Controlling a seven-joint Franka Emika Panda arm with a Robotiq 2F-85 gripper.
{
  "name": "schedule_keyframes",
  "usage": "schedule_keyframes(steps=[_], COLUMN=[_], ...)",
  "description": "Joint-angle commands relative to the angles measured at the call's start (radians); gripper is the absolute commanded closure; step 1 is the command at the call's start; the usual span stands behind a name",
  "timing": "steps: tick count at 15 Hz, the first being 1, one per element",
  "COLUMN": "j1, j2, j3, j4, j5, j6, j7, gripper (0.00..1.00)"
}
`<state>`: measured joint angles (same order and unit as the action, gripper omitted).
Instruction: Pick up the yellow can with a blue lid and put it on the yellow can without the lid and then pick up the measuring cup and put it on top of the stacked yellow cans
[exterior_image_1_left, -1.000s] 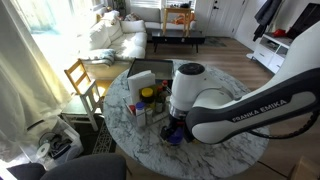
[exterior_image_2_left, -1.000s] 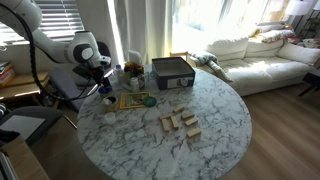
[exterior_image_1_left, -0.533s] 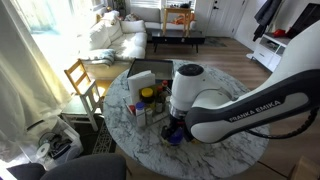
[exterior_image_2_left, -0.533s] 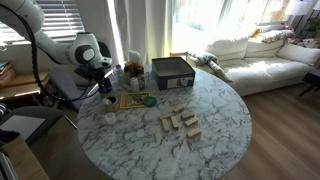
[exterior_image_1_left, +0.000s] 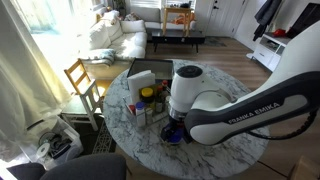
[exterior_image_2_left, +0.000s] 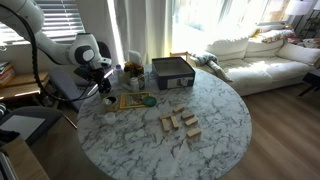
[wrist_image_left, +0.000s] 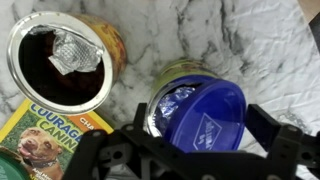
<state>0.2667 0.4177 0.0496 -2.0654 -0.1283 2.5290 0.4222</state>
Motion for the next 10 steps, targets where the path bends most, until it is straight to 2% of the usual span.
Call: schedule_keyframes(steps=[1, 10], j1=[0.009, -0.008], j2=[0.020, -0.002], j3=[-0.011, -0.011], j4=[0.012, -0.004], j5=[0.004, 0.022], j6=[0.006, -0.012], j7=[0.010, -0.008], gripper=[0.00, 0.00])
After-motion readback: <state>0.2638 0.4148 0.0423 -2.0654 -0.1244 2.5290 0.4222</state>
